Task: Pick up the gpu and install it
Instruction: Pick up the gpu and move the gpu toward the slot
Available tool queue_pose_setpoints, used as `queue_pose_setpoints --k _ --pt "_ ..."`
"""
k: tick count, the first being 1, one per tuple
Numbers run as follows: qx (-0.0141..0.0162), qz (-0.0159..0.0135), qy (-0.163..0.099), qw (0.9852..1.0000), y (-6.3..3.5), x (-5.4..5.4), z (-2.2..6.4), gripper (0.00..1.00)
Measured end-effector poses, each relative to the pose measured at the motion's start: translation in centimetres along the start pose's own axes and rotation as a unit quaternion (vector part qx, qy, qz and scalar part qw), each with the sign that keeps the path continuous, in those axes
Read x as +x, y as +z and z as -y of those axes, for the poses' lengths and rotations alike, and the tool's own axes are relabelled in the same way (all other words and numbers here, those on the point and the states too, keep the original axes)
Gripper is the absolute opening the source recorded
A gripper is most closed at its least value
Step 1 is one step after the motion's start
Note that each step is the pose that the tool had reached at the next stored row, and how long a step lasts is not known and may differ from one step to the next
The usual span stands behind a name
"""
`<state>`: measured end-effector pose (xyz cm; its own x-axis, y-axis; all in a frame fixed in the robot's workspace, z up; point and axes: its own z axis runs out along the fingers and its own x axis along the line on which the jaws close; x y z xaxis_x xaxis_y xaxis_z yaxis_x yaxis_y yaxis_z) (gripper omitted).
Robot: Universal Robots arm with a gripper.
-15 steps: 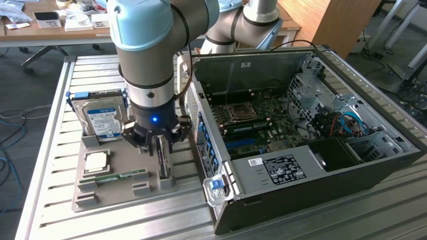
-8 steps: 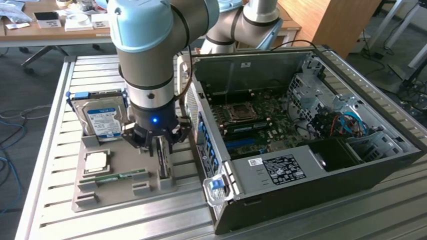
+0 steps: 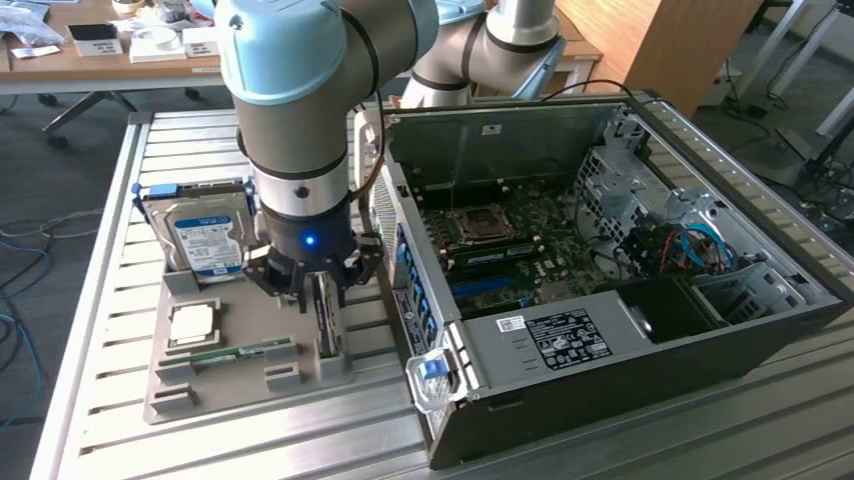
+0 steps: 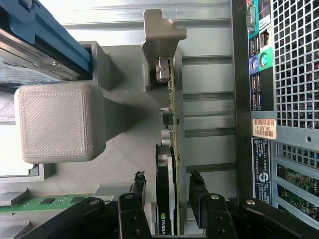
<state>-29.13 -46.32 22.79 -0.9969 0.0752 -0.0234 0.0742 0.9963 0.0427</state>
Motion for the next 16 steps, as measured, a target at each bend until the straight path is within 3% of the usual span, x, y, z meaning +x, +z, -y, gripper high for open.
queue_pose_setpoints --k 2,3,9,11,16 --pt "0.0 0.0 0.0 1.0 0.0 0.0 0.0 0.47" --pt "0.0 0.0 0.0 1.0 0.0 0.0 0.0 0.41" --pt "0.0 0.0 0.0 1.0 0.0 0.0 0.0 0.39" --pt "0.0 0.0 0.0 1.0 0.0 0.0 0.0 0.27" --pt "0.0 0.0 0.0 1.0 0.0 0.0 0.0 0.27"
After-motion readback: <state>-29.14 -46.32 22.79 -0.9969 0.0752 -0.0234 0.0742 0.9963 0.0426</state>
